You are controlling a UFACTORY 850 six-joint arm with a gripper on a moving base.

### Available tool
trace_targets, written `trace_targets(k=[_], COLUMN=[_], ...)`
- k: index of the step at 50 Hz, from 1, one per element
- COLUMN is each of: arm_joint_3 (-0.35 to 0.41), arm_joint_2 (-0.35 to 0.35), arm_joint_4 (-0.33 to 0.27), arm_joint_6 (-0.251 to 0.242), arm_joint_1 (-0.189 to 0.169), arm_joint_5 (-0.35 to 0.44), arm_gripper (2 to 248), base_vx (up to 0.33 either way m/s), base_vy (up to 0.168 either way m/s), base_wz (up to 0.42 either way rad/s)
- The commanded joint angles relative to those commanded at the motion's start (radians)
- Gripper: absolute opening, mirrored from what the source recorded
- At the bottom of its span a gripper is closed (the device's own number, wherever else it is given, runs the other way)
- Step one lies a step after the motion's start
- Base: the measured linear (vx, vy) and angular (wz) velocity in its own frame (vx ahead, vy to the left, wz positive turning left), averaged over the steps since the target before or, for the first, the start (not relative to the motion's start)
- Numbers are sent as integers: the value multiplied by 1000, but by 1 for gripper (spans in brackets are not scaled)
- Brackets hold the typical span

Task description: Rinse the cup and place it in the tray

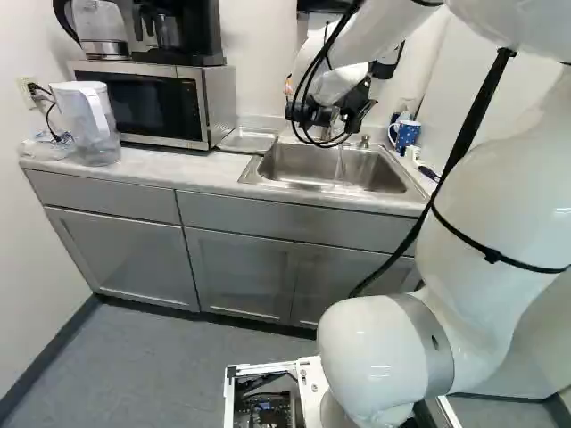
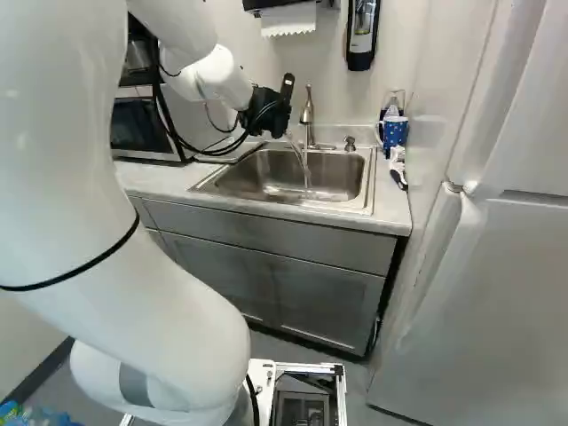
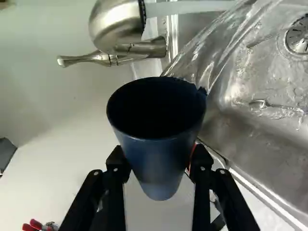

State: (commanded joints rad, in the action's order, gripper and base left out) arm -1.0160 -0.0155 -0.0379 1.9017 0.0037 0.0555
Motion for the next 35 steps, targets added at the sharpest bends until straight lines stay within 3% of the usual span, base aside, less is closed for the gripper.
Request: trace_targets(k=[6,35], arm_joint_3=[0,0], arm_joint_2=[0,0], arm_joint_4=[0,0], arm_joint_6=[63,63], arm_joint_1=[0,0], arm_joint_5=[0,0], arm_gripper=[125,125], base_vx=[0,0], base_vy=[0,0], base_wz=[0,0])
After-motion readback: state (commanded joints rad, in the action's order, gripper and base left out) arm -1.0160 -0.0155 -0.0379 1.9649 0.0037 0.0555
